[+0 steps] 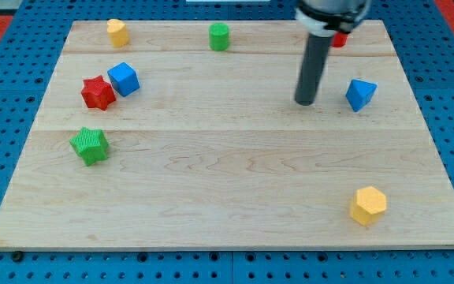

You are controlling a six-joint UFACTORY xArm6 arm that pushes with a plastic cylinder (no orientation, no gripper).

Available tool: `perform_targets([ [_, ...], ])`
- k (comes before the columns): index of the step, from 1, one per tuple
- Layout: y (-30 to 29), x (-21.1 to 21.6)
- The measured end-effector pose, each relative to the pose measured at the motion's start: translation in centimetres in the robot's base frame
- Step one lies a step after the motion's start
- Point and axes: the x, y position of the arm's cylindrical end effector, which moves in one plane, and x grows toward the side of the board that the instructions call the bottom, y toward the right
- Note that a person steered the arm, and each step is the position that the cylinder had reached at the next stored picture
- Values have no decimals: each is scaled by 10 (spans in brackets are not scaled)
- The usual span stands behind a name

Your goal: Push the blue cube into the green star

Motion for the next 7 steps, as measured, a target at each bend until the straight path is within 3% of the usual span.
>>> perform_targets([
  [1,-24,0],
  [7,-36,-20],
])
